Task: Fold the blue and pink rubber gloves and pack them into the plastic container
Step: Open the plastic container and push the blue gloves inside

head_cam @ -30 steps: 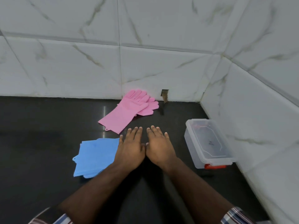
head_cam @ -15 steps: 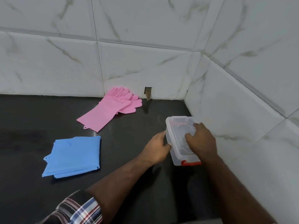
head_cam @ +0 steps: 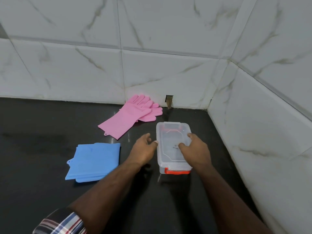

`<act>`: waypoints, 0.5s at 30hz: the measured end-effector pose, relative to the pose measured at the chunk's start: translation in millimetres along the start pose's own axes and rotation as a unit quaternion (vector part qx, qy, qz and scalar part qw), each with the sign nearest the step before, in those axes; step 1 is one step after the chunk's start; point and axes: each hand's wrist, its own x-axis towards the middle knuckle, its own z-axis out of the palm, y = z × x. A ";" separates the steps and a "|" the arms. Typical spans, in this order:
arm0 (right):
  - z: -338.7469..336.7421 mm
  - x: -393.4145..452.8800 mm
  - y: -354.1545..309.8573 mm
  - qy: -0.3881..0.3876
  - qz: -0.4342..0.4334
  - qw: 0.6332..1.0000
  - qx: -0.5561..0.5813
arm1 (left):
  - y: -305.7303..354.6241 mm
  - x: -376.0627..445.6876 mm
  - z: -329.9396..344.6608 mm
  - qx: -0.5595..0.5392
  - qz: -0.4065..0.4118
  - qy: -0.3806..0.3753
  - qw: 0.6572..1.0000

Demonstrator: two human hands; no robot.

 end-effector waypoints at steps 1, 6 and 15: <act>6.8 -1.0 -6.8 -0.006 -0.010 1.000 0.008 | -4.2 0.6 -10.3 -0.005 -0.006 0.015 1.000; 31.5 -1.9 -29.2 0.001 -0.016 0.996 0.082 | -18.7 -3.1 -49.8 -0.042 -0.029 0.051 0.997; 67.4 9.2 -46.9 -0.009 0.045 0.987 0.151 | -29.8 -4.9 -69.5 -0.042 0.015 0.052 0.998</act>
